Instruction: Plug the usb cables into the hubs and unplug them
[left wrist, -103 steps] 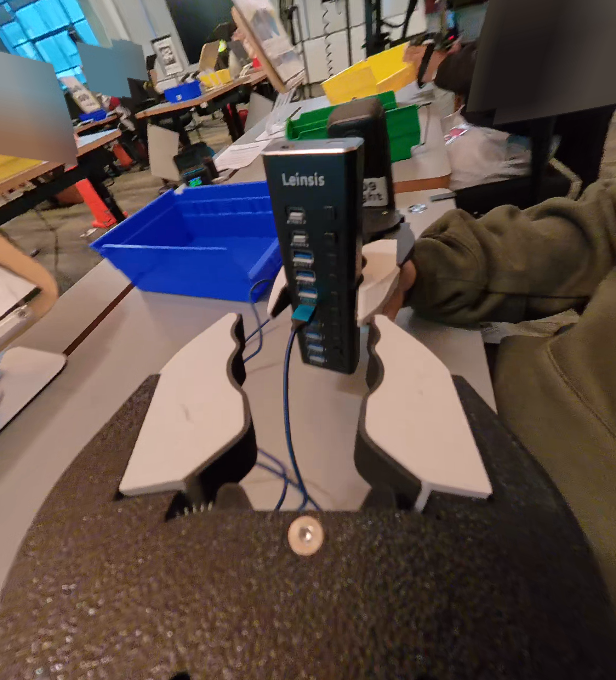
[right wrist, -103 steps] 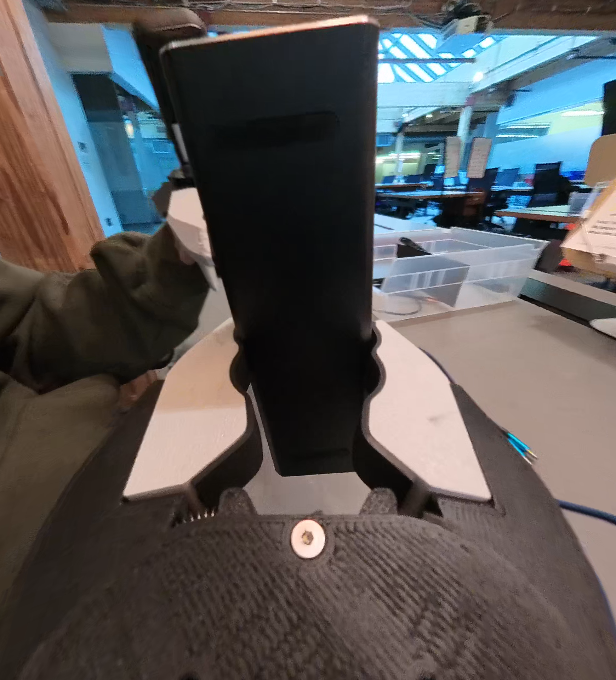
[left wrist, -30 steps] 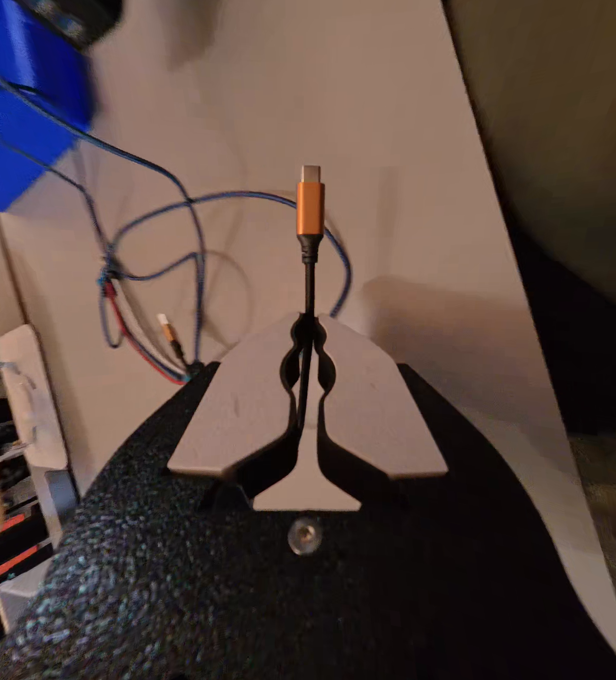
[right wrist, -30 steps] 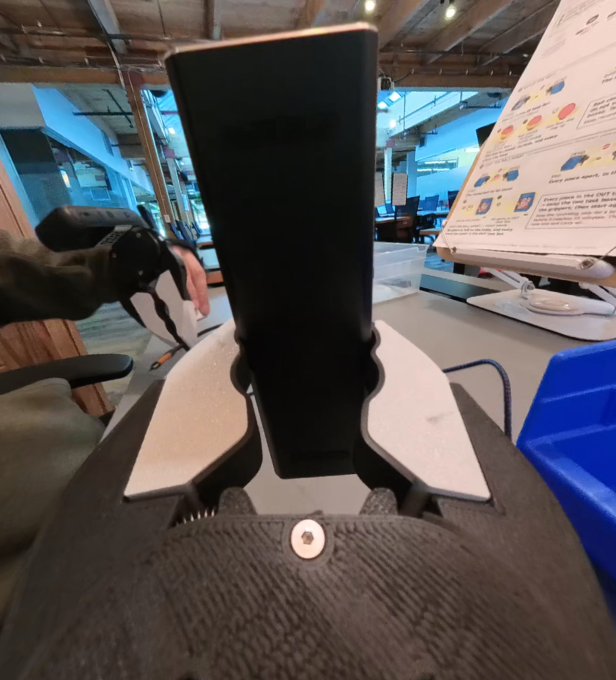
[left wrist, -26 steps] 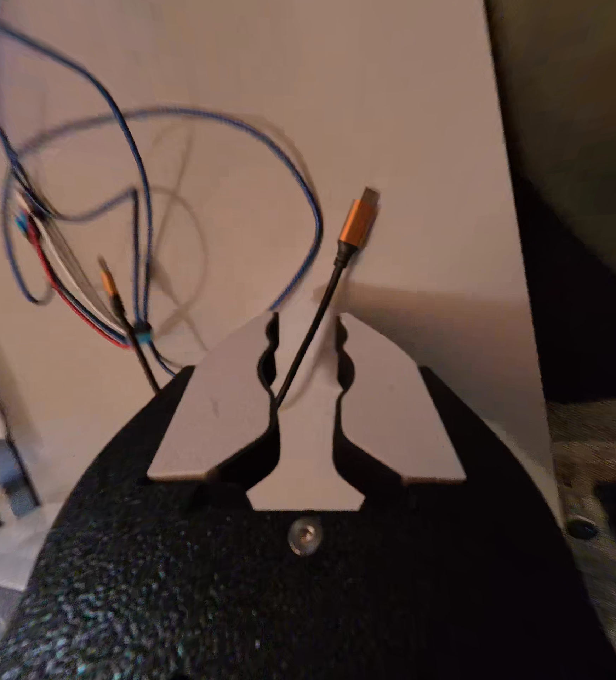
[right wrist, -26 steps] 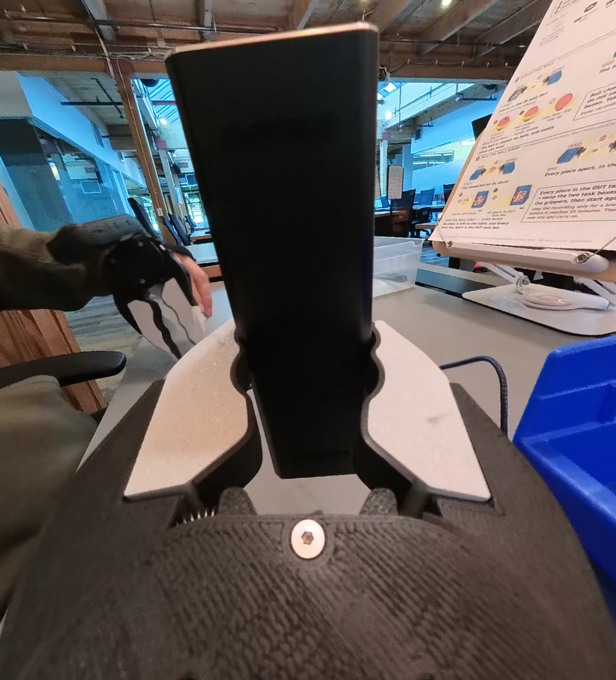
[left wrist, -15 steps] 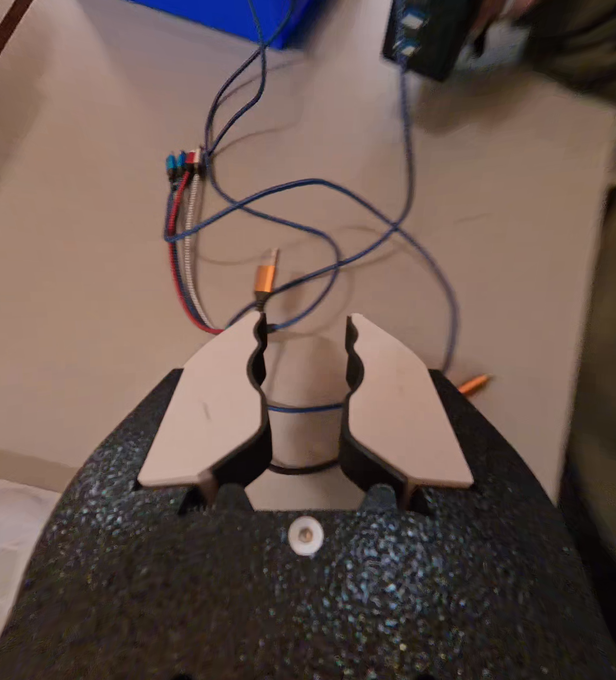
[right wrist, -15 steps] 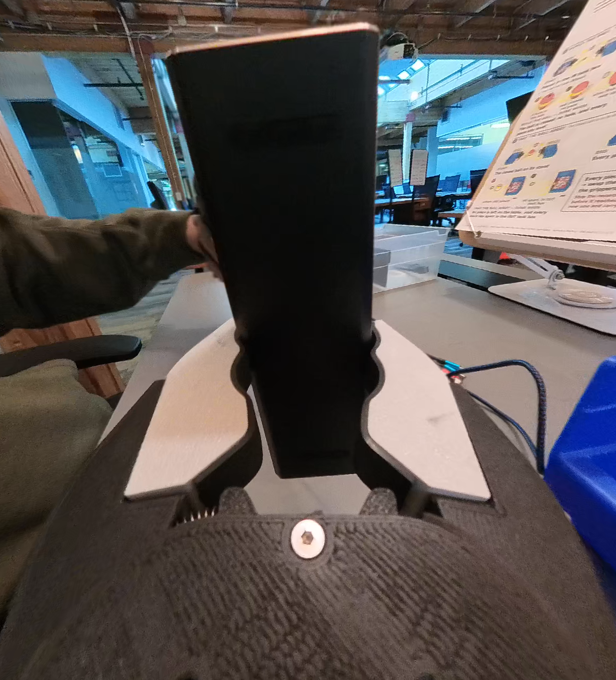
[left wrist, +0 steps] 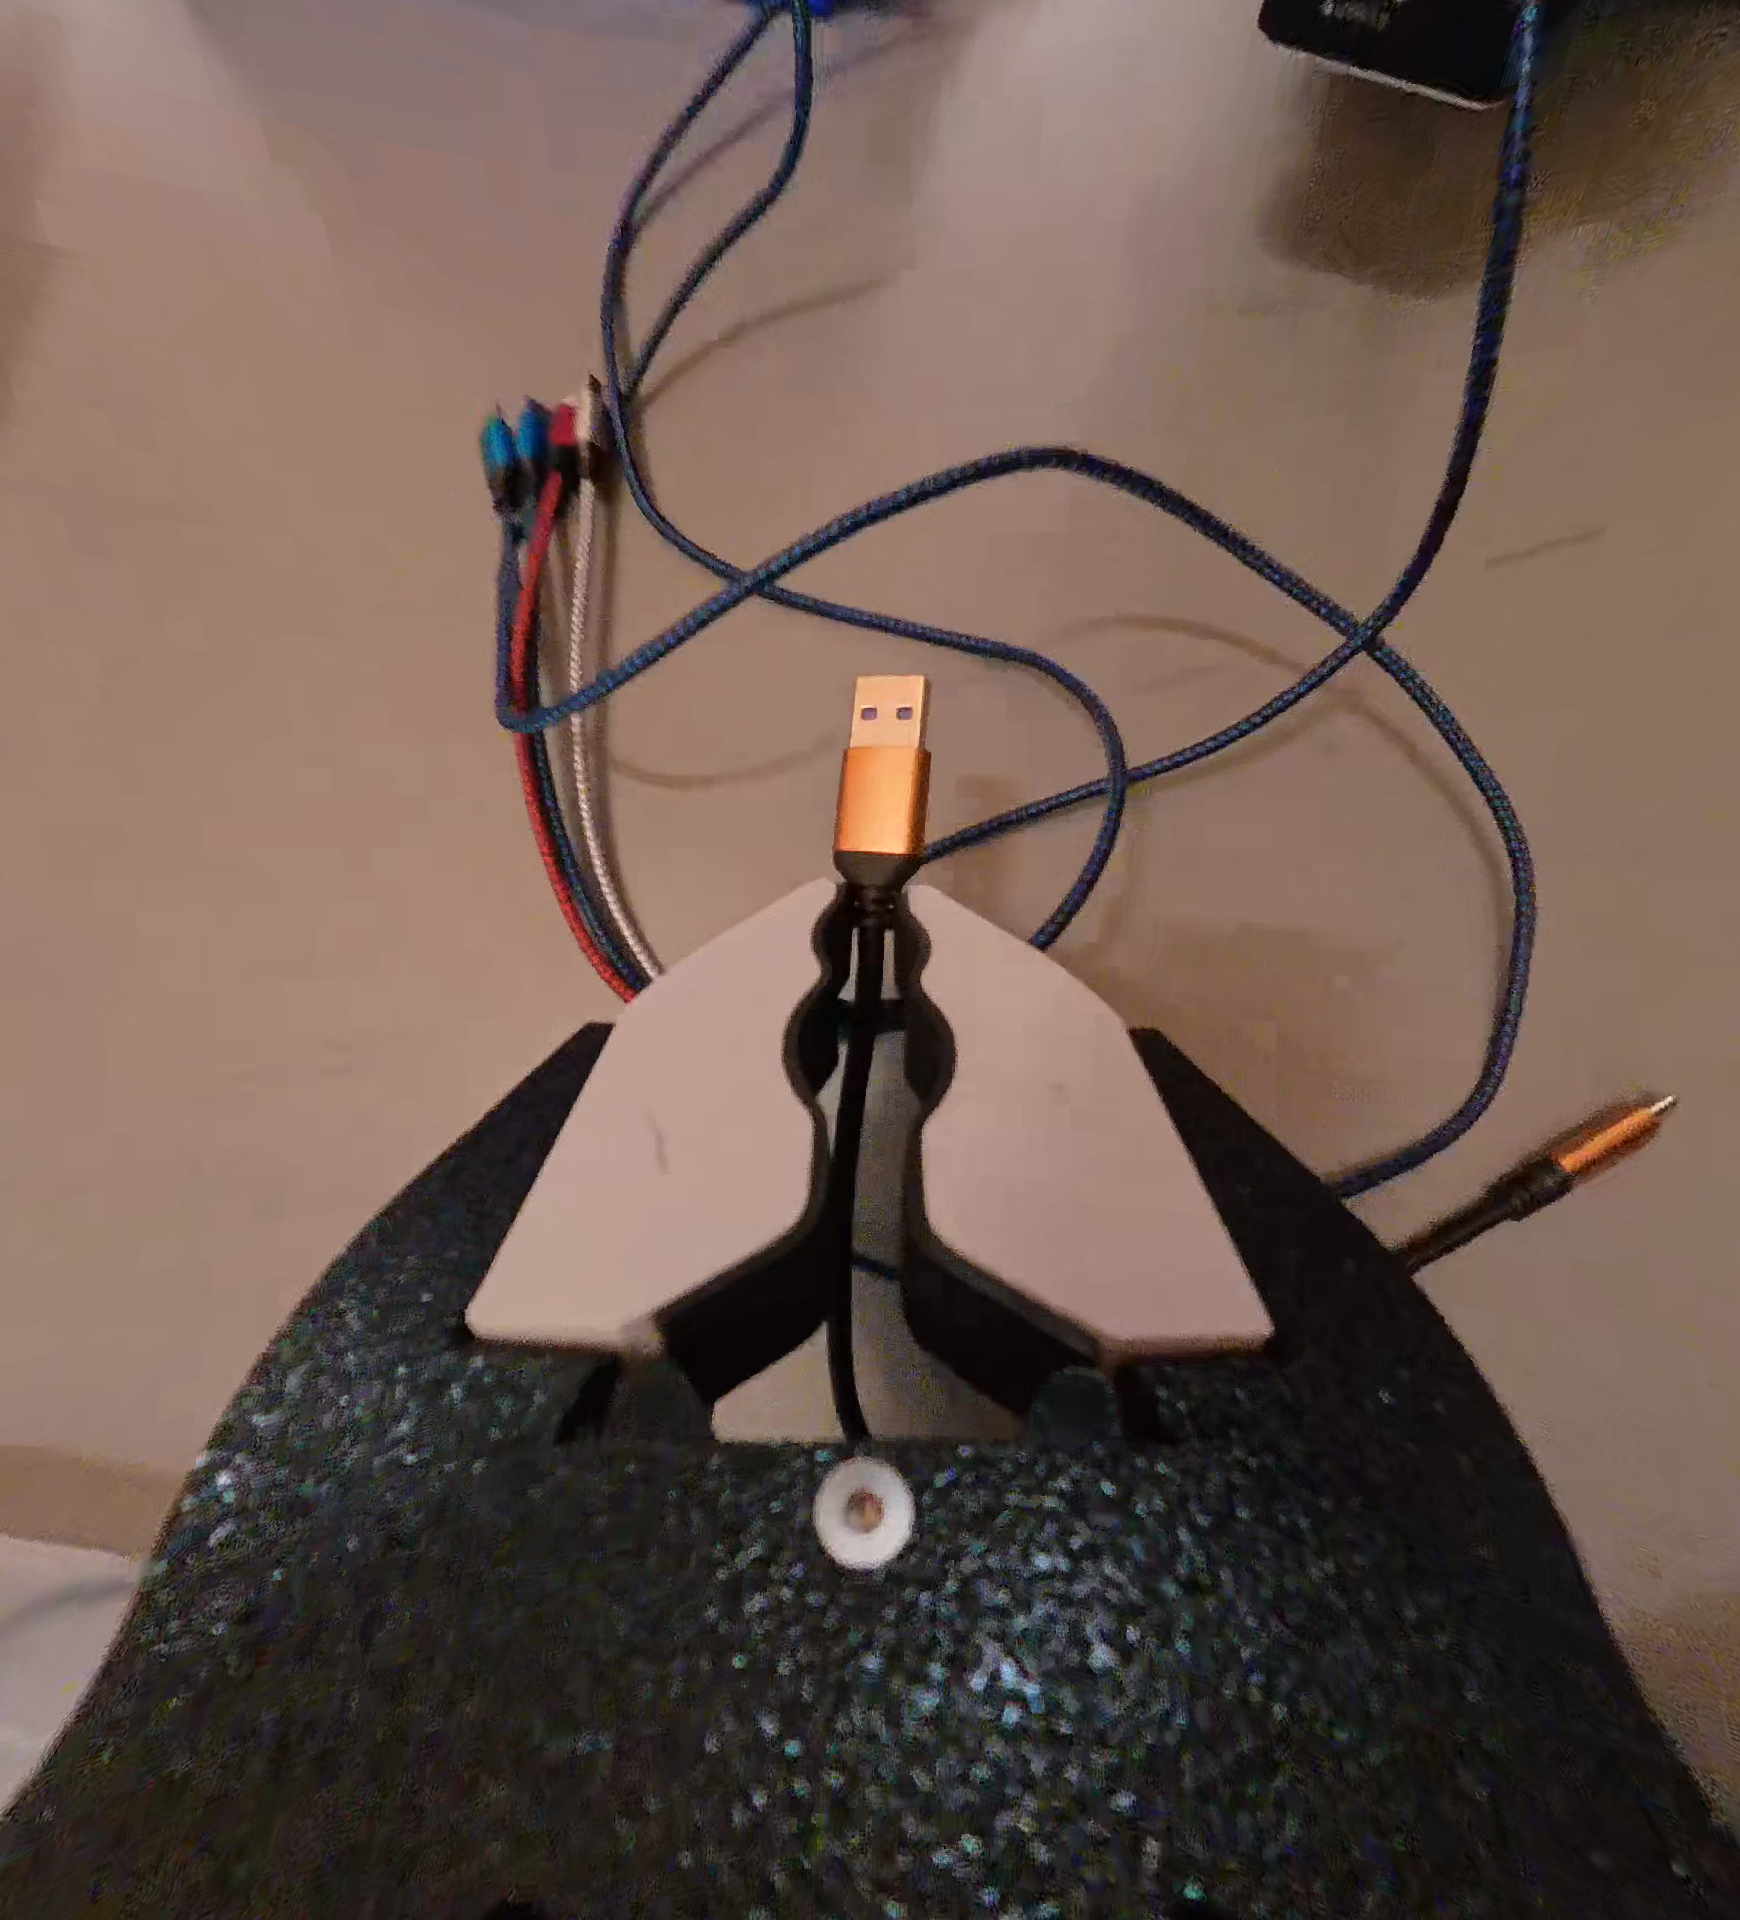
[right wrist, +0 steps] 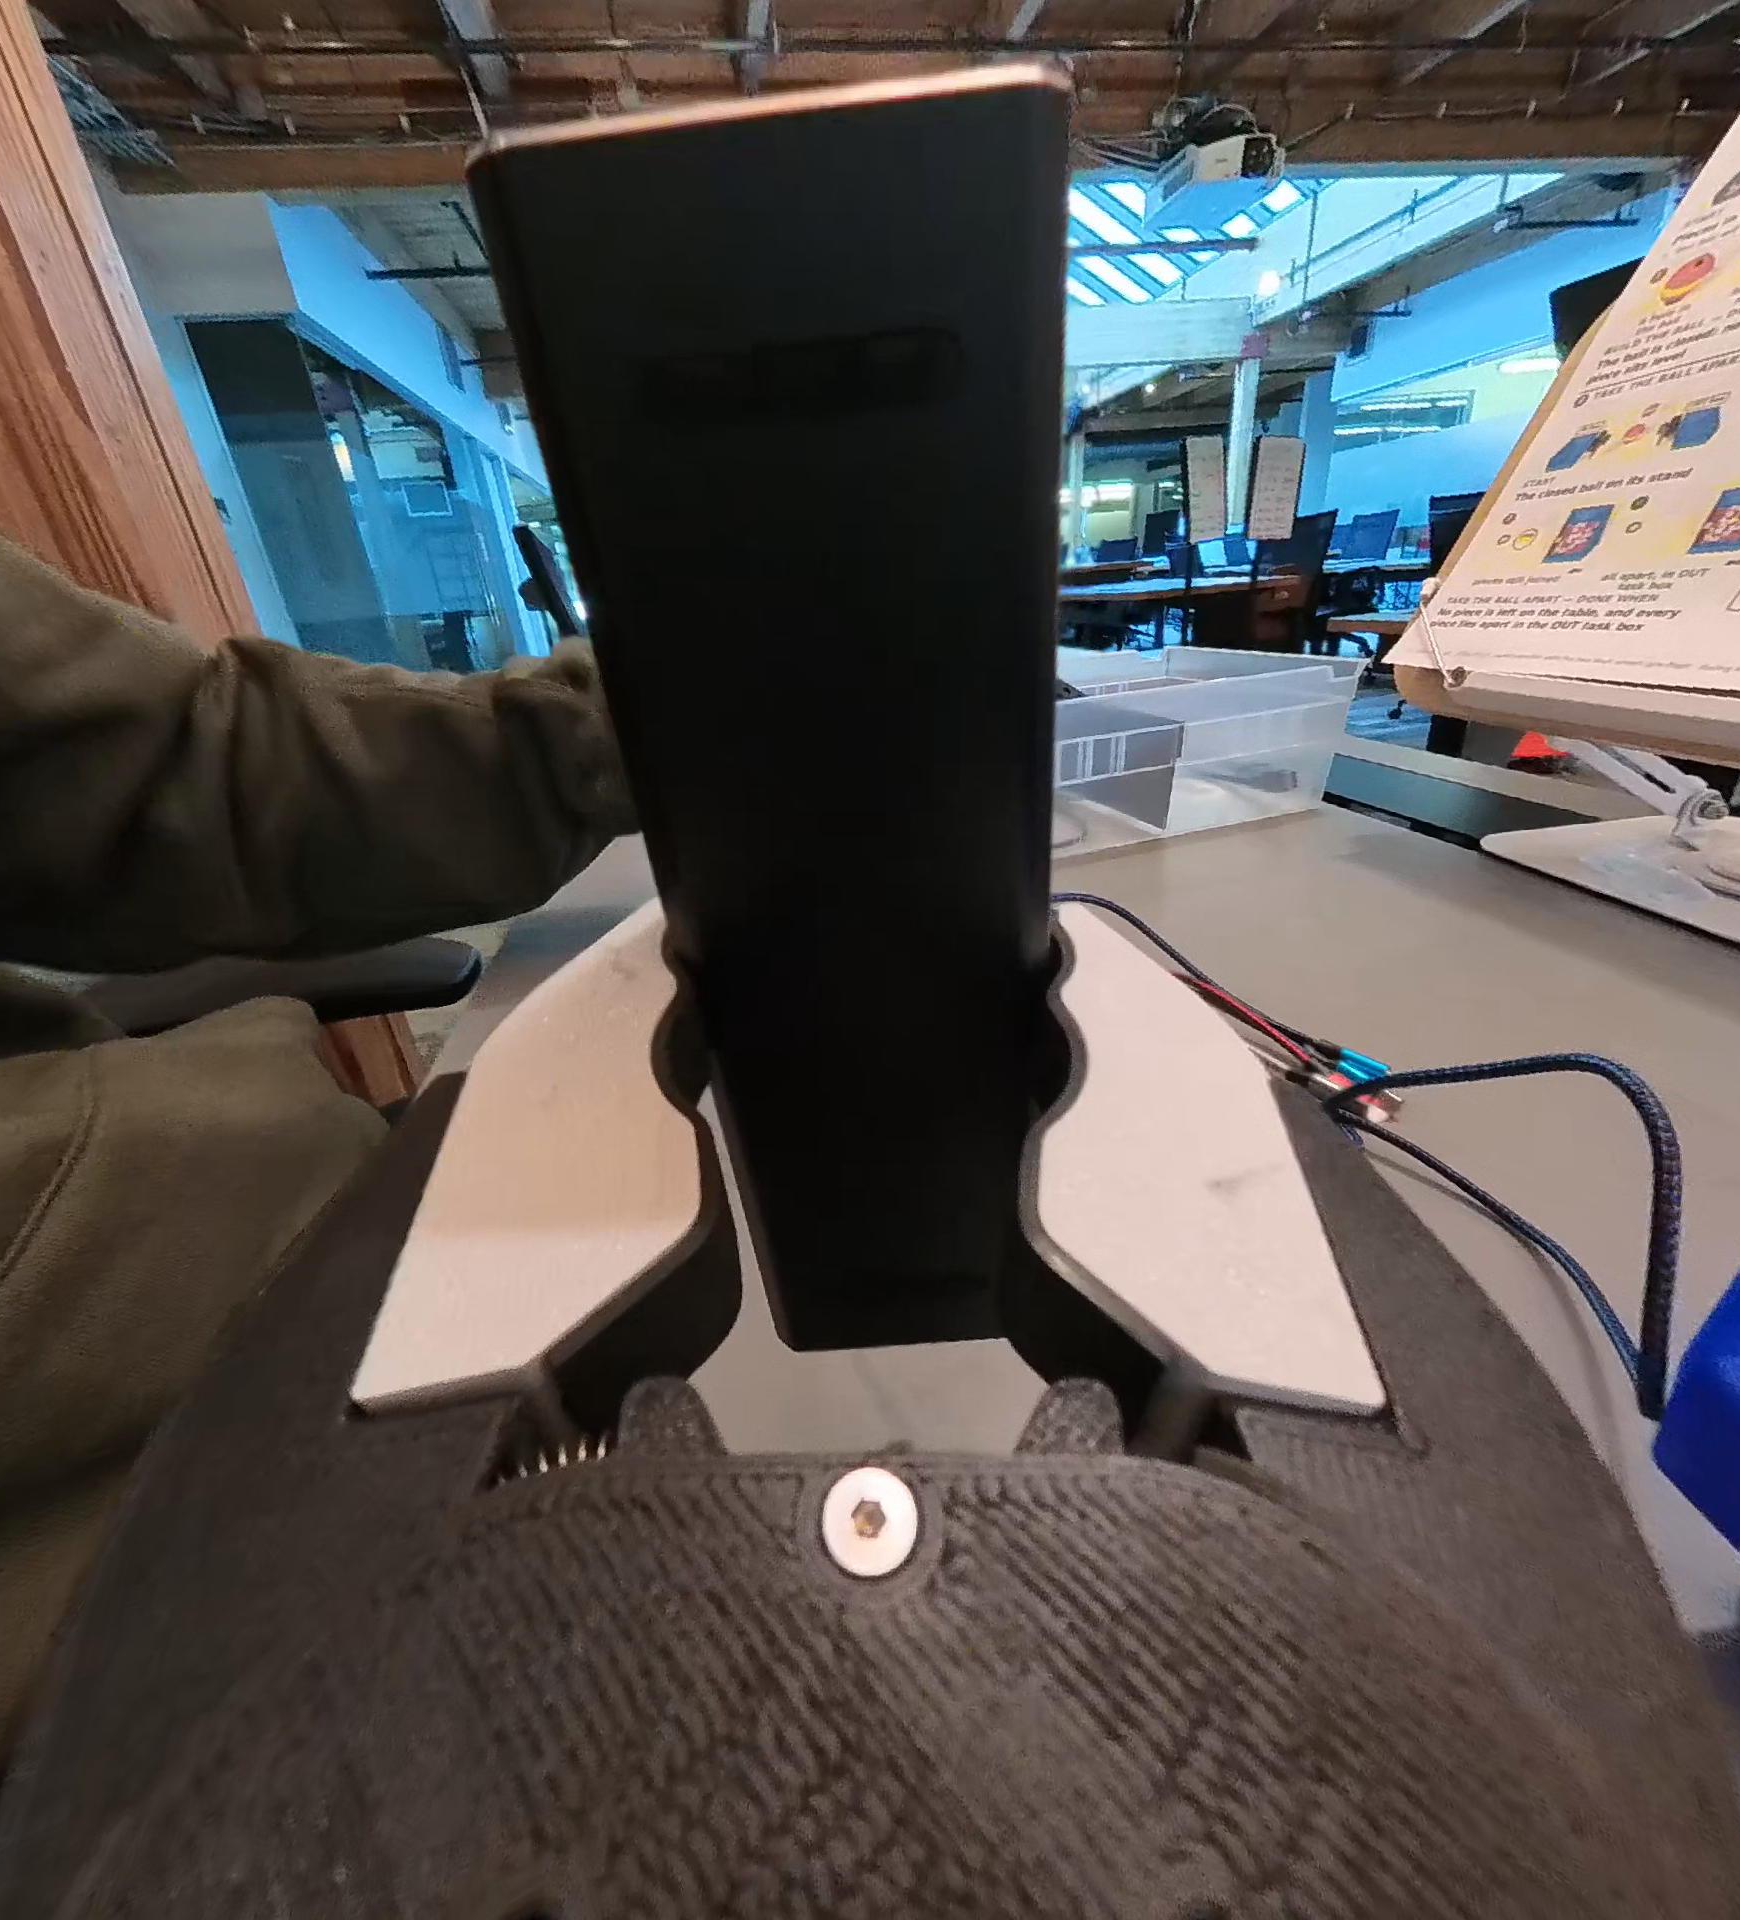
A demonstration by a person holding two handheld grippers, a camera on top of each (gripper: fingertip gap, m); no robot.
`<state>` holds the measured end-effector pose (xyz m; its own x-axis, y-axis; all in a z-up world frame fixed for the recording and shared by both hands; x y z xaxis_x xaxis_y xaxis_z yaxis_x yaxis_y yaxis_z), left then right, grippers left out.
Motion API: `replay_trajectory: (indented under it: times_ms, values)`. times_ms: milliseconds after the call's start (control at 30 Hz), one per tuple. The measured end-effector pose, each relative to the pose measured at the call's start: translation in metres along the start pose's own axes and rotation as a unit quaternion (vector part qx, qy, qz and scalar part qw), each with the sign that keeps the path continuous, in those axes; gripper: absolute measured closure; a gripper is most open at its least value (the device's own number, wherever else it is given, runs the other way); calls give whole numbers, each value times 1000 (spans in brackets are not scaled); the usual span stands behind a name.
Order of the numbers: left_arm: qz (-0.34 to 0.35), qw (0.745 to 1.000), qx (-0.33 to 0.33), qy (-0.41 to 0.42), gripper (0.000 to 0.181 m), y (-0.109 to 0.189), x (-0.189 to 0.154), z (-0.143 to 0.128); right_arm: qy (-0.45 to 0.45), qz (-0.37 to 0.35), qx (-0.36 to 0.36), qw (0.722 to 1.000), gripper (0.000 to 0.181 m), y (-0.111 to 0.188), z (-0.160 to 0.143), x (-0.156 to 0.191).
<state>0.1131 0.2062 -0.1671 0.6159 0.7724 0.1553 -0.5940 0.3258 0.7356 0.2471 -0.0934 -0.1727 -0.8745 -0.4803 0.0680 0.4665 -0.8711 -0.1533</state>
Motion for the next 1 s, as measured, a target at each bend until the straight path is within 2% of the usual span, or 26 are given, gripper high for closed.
replay_trajectory:
  times_ms: [100, 167, 267, 400, 500, 600, 733, 1000]
  values:
    - [80, 995, 15, -56, 175, 26, -14, 32, -3, 14, -19, 1000, 119, 1, 0, 0]
    - [97, 990, 24, -96, 175, 44, -29, 60, -7, 22, -29, 999, 119, 2, 0, 0]
    - [52, 992, 13, -112, 175, 56, -54, 104, -3, 39, -37, 999, 119, 2, 0, 3]
    - [13, 990, 66, -121, 175, 38, -72, 140, 1, 55, -18, 998, 119, -6, -1, 7]
    - [-7, 988, 101, -116, 175, 18, -79, 151, 3, 57, -2, 998, 120, -11, -2, 9]
    - [-7, 988, 106, -115, 175, 7, -87, 155, 5, 55, 10, 998, 120, -16, -3, 11]
    - [12, 988, 101, -116, 175, 3, -90, 155, 5, 58, 19, 998, 120, -19, -4, 11]
    - [5, 990, 97, -103, 176, -2, -92, 154, 1, 61, 27, 998, 120, -20, -4, 11]
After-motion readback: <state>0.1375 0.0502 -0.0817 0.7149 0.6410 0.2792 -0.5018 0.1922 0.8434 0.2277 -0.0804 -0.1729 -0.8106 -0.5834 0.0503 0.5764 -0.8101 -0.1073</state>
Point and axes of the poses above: each gripper's, where its closed fingertips meet, y back along the fingers, z out of its top, x = y × z across the jaws, the point moved 10 cm from there along y, back along the fingers, and after that the axes turned 6 degrees about z, right-handed, at the moved point
